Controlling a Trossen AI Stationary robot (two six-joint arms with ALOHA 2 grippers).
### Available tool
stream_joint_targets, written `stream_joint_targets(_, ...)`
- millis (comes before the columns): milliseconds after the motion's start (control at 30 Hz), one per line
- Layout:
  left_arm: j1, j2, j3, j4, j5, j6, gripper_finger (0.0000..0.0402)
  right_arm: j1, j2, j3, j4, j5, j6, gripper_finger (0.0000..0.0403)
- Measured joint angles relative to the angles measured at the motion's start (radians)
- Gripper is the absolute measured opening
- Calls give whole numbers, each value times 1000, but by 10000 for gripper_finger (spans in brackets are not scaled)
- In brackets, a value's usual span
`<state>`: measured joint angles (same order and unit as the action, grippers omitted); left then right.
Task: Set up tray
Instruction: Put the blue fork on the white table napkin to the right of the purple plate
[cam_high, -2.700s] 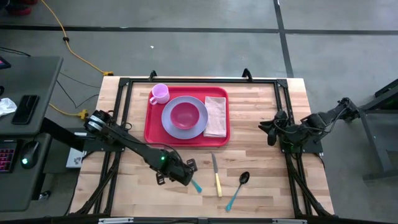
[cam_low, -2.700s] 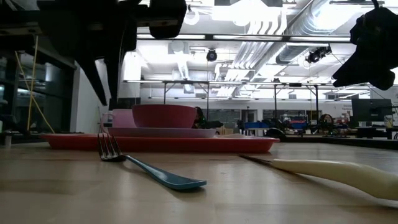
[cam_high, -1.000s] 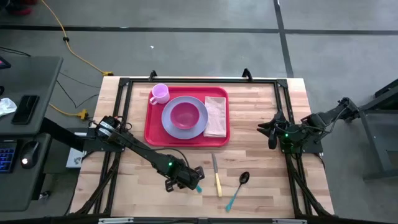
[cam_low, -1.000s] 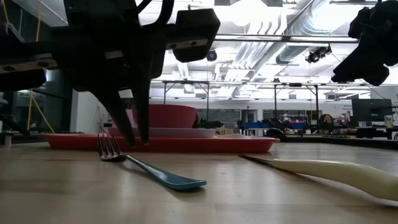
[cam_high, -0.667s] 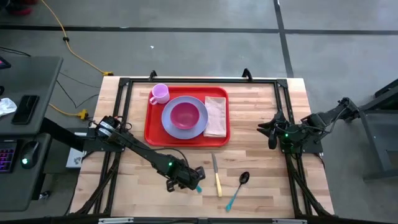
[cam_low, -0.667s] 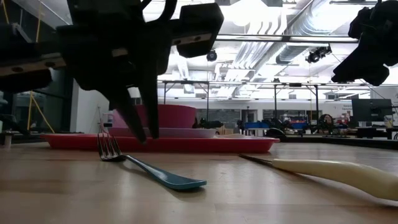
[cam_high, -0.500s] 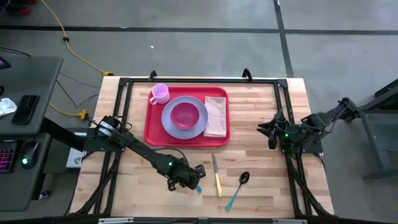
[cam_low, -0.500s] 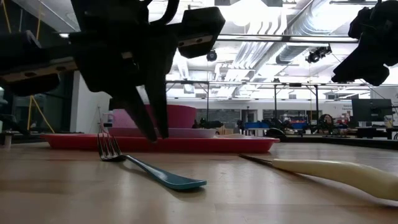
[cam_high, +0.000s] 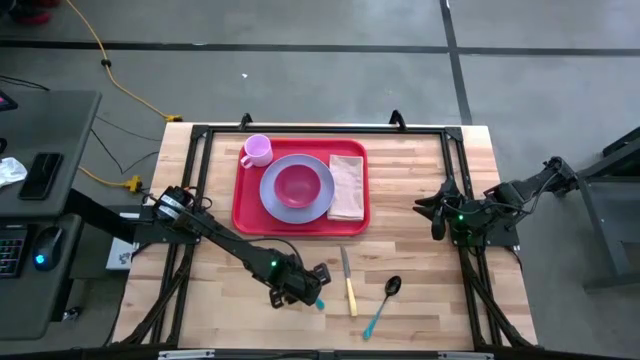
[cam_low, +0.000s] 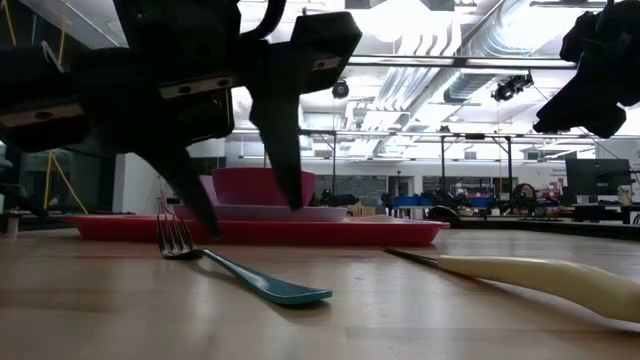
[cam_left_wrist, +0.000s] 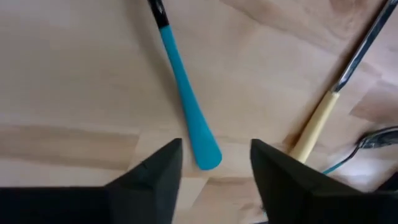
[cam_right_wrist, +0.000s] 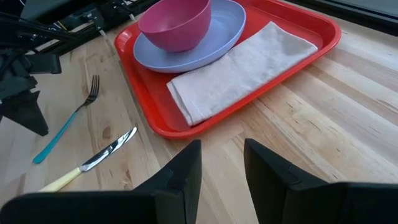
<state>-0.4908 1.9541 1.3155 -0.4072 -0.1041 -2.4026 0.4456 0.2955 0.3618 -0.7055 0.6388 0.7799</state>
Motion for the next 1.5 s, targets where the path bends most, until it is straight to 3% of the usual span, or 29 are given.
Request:
stream_joint_targets(200,1,0,0,18,35,-10,278,0,0,0,0,0,0,99)
stream_joint_targets(367,16,0,0,-62,120,-52,305,0,0,0,0,-6,-3,99)
stream_joint_targets(700,106,0,0,-143,150,-24,321,0,0,0,0,-7,-3,99)
stream_joint_targets(900,141,0,0,-233,249,-10,321,0,0,0,0,-7,-4,99)
stream_joint_targets(1167,137,0,-1,-248,221,-15,321,0,0,0,0,-4,-4,99)
stream_joint_targets(1500,137,0,-1,-245,114,-4,321,0,0,0,0,-3,-4,99)
